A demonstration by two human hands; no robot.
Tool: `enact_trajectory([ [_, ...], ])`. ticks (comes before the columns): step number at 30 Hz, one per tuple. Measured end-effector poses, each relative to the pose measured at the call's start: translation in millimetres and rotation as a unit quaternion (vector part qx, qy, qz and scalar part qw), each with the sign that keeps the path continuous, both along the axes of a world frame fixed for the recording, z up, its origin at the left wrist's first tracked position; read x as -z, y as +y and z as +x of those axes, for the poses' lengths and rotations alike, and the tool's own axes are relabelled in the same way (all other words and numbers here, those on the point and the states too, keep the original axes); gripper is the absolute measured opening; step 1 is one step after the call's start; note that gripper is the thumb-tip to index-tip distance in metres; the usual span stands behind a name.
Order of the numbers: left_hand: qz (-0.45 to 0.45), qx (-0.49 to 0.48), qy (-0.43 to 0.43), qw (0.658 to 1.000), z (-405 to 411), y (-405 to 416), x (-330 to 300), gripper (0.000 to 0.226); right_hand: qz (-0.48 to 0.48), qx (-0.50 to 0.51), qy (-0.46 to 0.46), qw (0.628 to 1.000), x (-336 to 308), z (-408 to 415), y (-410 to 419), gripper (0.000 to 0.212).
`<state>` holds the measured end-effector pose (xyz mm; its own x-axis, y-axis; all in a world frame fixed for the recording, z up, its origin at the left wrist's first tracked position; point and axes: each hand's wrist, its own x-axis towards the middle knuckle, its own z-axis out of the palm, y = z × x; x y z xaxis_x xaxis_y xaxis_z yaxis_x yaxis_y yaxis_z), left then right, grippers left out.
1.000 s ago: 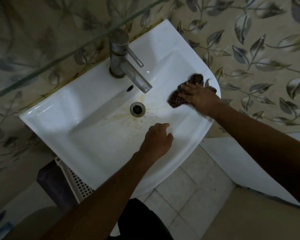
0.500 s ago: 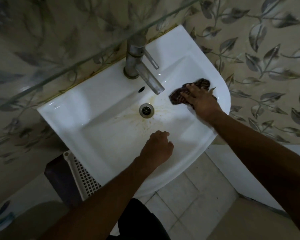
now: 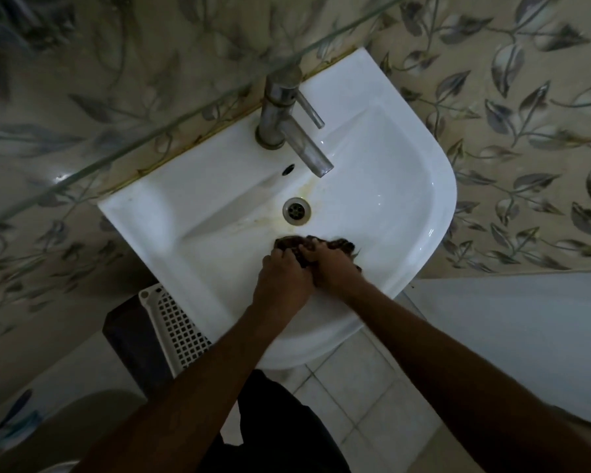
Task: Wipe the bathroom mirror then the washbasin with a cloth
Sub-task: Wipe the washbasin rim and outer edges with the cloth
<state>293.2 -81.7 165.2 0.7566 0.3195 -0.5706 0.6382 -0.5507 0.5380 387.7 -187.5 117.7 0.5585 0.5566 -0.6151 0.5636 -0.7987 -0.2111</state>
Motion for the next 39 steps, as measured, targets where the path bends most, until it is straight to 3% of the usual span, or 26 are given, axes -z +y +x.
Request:
enact_trajectory([
  [5,0.024,0.020,0.000,1.000,-12.8,14.1,-2.8,0.033,0.014,0.057,-0.010,0.998,-1.0,19.6,-13.7,0.072],
  [10,0.044,0.025,-0.006,0.999,-28.1,26.5,-7.3,0.030,-0.030,0.119,-0.083,0.989,-10.6,20.9,-10.9,0.061],
  [15,0.081,0.037,-0.032,0.996,-34.4,35.6,-10.7,0.027,0.050,0.112,0.014,0.992,-9.9,-50.2,33.9,0.060],
  [19,0.050,-0.001,-0.087,0.995,-34.2,46.3,-12.5,0.031,0.150,0.112,0.053,0.981,-25.0,-88.9,49.5,0.042],
  [25,0.023,-0.019,-0.147,0.989,-62.3,62.8,-24.7,0.040,0.067,0.177,-0.018,0.982,-25.9,-80.7,45.9,0.058],
  [32,0.038,-0.031,-0.157,0.986,-69.0,79.9,-41.2,0.038,0.218,0.162,0.067,0.960,-55.9,-122.5,101.5,0.020],
  [34,0.063,-0.049,-0.188,0.979,-66.3,85.4,-41.3,0.036,0.243,0.179,0.060,0.951,-55.0,-118.3,107.2,0.017],
  [39,0.091,-0.029,-0.170,0.981,-57.8,91.4,-34.6,0.035,0.279,0.244,0.026,0.928,-33.2,-98.1,116.9,0.019],
])
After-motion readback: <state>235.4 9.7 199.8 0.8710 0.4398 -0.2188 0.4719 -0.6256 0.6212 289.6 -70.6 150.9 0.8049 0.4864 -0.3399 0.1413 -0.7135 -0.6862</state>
